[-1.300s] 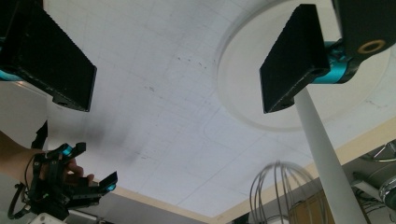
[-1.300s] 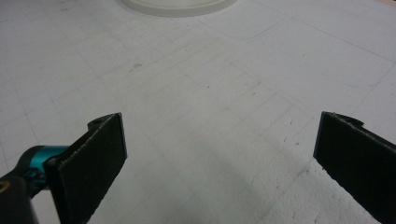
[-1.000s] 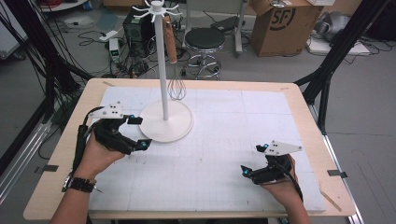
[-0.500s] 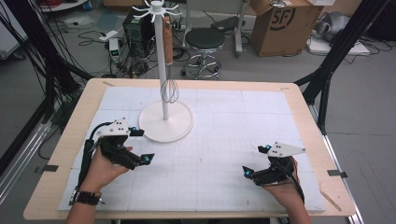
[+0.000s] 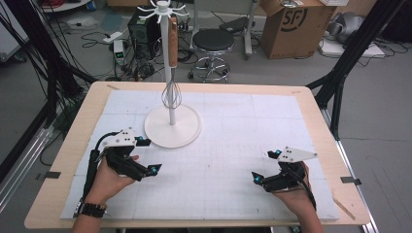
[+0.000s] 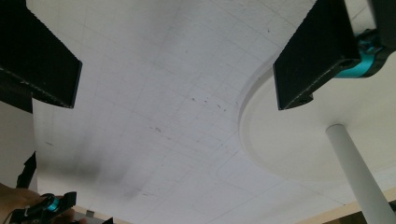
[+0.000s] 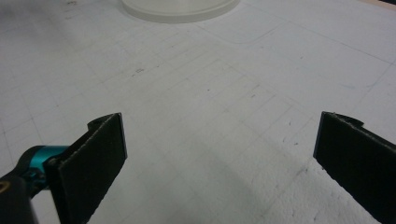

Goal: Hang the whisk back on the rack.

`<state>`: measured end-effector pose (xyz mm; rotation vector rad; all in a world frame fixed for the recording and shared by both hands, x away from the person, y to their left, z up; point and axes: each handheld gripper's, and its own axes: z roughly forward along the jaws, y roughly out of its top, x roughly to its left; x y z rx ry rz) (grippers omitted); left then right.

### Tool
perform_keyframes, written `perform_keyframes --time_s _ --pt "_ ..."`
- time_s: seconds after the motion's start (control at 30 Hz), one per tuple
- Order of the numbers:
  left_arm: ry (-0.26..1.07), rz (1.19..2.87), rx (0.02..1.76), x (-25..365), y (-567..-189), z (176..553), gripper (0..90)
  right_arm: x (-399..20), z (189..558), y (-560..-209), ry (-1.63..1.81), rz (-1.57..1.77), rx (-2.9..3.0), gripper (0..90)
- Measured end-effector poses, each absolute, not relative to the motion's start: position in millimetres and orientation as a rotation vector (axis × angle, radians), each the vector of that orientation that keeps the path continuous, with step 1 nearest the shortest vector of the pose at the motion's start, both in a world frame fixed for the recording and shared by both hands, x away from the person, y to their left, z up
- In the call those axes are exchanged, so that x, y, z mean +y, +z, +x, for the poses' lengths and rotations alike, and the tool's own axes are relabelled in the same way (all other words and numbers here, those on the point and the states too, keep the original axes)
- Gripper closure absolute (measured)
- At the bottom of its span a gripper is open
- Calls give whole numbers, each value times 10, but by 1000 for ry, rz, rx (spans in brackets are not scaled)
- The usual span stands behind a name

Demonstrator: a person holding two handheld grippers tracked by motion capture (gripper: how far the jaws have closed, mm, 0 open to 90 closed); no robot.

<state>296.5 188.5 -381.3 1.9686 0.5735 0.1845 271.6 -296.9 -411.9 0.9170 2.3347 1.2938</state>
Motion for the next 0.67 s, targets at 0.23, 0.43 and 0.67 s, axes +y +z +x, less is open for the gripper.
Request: perform_keyframes --time_s 0.23,0.43,0.67 --pt "188 1953 582 1917 -3814 2953 16 -2949 2723 -4123 1282 912 2342 14" --pt "185 1964 592 1940 -3832 2968 16 -2941 2727 -4131 1277 913 2349 14" --pt "183 1968 597 1926 -3849 2967 16 -2955 2733 -4128 1280 915 2346 14"
